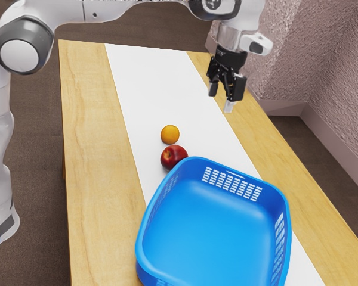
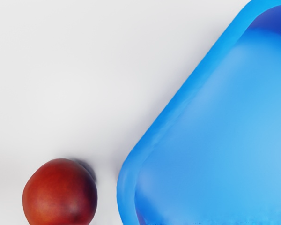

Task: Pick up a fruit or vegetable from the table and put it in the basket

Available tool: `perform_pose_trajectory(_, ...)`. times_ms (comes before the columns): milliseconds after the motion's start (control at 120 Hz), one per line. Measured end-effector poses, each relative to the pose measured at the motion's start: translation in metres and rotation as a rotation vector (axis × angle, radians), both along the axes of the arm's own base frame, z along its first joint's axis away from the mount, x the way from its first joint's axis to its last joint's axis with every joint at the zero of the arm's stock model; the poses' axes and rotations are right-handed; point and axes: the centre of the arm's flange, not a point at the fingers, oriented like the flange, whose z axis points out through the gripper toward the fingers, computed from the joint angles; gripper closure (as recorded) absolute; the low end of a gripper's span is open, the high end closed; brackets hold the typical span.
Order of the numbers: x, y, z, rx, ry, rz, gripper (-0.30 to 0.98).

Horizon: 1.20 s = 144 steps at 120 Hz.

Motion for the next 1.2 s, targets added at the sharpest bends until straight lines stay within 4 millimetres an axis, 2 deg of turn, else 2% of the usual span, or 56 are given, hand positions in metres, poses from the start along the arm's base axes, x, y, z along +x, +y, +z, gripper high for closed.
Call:
perform_pose_trajectory(108,-0.028,-0.002,-0.038,-0.016,0.02,-0.122,0.0)
perform_pose_trajectory(217,-0.046,0.005,-0.062,-0.037,-0.002,-0.198,0.0)
perform_pose_trajectory(400,-0.041,0.033,-0.102,-0.058,-0.012,-0.249,0.0)
perform_pose_trajectory(492,-0.041,0.035,-0.124,-0.073,-0.01,-0.283,0.0)
perform_pose_trajectory(575,-0.042,0.035,-0.135,-0.079,-0.022,-0.313,0.0)
perform_pose_trajectory(733,-0.042,0.05,-0.137,-0.093,-0.069,-0.333,0.0)
perform_pose_trajectory(867,-0.045,0.052,-0.141,-0.098,-0.082,-0.357,0.0)
perform_pose_trajectory(925,-0.052,0.052,-0.145,-0.102,-0.08,-0.365,0.0)
perform_pose_trajectory(1075,-0.071,0.075,-0.148,-0.115,-0.086,-0.343,0.0)
perform_pose_trajectory(1200,-0.076,0.079,-0.15,-0.12,-0.091,-0.348,0.0)
